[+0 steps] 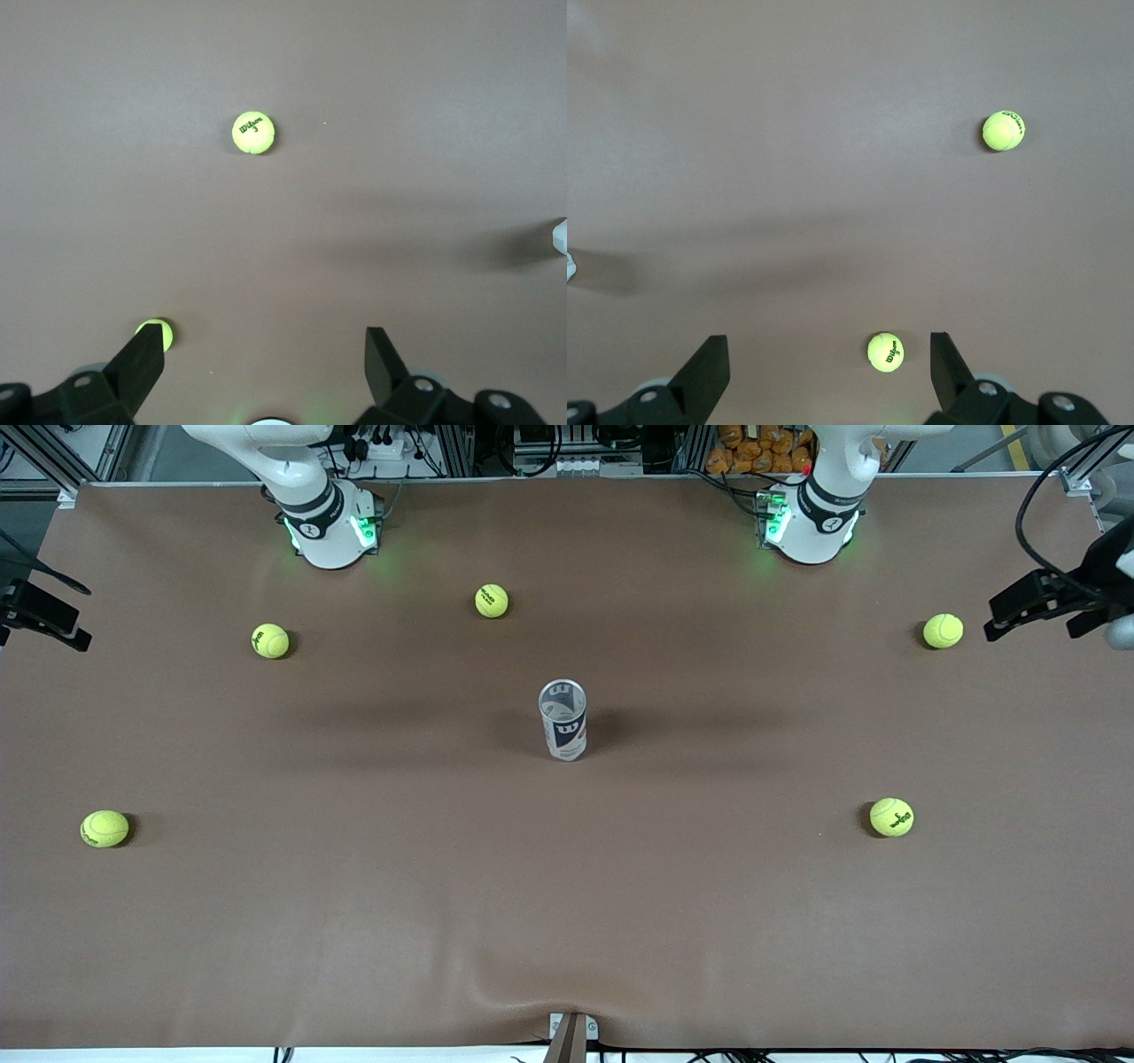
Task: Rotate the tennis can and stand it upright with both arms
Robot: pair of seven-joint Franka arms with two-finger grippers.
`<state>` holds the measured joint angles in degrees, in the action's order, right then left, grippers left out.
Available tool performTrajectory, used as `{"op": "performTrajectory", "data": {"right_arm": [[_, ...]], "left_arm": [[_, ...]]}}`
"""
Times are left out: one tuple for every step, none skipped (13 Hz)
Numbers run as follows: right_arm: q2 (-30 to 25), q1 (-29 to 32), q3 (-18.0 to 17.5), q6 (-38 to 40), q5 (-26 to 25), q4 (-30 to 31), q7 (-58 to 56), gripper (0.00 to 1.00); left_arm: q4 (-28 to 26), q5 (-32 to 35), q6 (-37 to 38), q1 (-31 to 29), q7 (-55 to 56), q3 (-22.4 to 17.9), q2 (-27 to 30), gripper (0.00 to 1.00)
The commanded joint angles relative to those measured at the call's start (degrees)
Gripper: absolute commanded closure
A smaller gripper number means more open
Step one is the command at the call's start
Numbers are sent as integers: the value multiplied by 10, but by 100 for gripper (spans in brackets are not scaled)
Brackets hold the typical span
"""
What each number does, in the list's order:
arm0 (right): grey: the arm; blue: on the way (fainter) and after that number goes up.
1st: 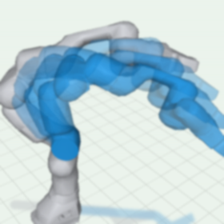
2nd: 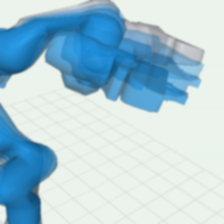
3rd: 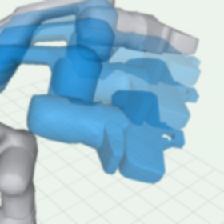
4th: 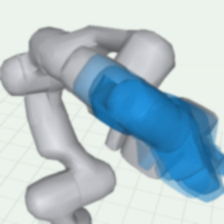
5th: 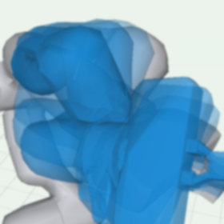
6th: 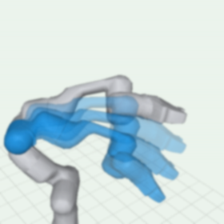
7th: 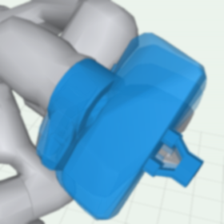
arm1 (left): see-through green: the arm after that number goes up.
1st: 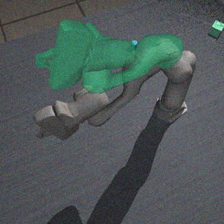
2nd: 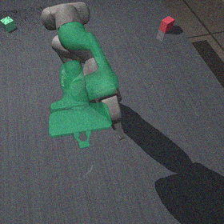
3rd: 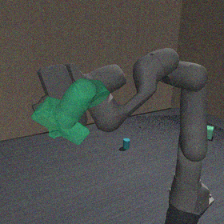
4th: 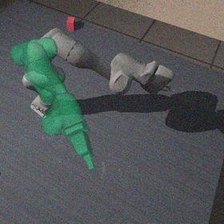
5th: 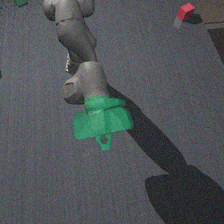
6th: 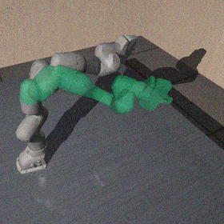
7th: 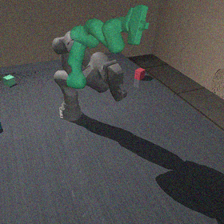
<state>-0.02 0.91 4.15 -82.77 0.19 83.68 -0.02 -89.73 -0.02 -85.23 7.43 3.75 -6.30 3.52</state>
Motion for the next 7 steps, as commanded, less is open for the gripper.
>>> {"op": "performTrajectory", "data": {"right_arm": [[-6,7,-6,7,1,-1,5,0],[-5,7,-6,7,1,-1,5,0],[-5,7,-5,7,1,-1,5,0],[-5,7,-6,7,1,-1,5,0],[-6,7,-5,7,1,-1,5,0],[-6,8,-5,7,1,-1,5,0],[-5,8,-5,7,1,-1,5,0]], "left_arm": [[-20,5,2,10,-6,-8,21,0],[-21,5,1,10,-6,-8,20,0],[-19,5,1,10,-5,-9,20,0],[-19,5,2,9,-5,-9,19,0],[-19,5,2,9,-3,-8,19,0],[-19,5,2,9,-2,-9,20,0],[-19,5,11,9,-3,-9,21,0]]}}
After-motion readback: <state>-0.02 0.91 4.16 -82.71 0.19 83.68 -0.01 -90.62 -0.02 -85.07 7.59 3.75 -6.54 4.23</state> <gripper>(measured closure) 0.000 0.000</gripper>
